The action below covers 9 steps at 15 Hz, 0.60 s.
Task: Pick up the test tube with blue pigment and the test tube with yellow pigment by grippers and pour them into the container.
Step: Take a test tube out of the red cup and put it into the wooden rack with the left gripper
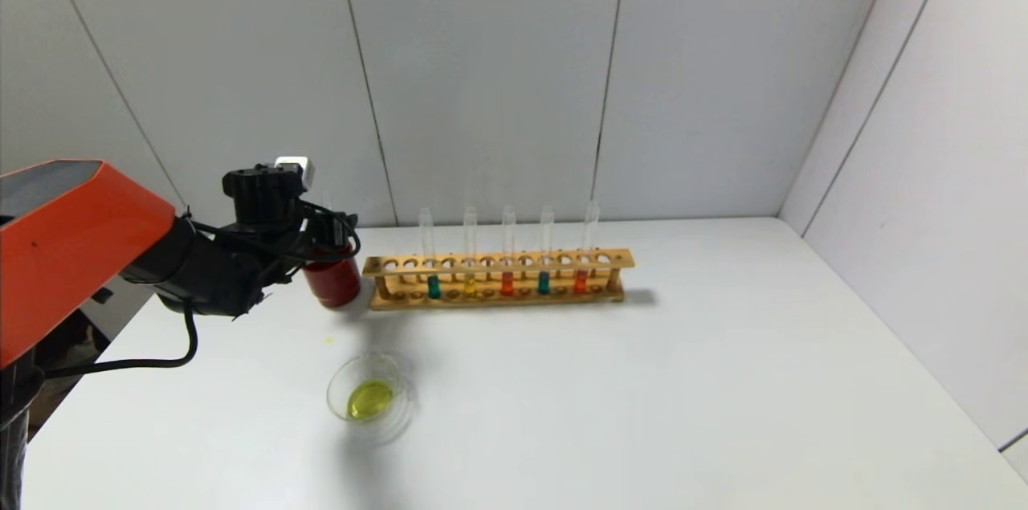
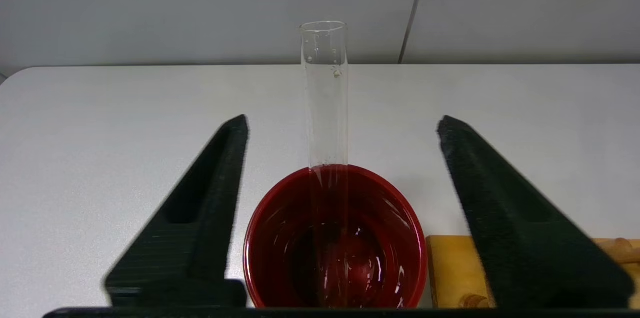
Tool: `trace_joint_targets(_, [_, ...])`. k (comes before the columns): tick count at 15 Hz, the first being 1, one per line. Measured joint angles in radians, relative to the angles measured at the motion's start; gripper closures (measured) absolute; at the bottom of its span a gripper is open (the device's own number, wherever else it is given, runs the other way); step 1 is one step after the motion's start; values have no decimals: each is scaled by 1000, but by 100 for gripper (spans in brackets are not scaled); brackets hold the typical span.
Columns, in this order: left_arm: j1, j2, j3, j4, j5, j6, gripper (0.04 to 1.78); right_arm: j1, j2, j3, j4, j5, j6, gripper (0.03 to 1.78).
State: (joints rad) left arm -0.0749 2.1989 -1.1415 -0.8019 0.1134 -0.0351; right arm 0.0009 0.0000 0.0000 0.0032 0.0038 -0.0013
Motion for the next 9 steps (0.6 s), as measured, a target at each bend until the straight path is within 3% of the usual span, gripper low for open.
trace_joint_targets(4, [-8,-76,2,86,-1,6,9,1,0,0,0,0,0,6])
trace_joint_targets(9, [-77,-315,0,383,5,3,7,0,0,0,0,0,0,6])
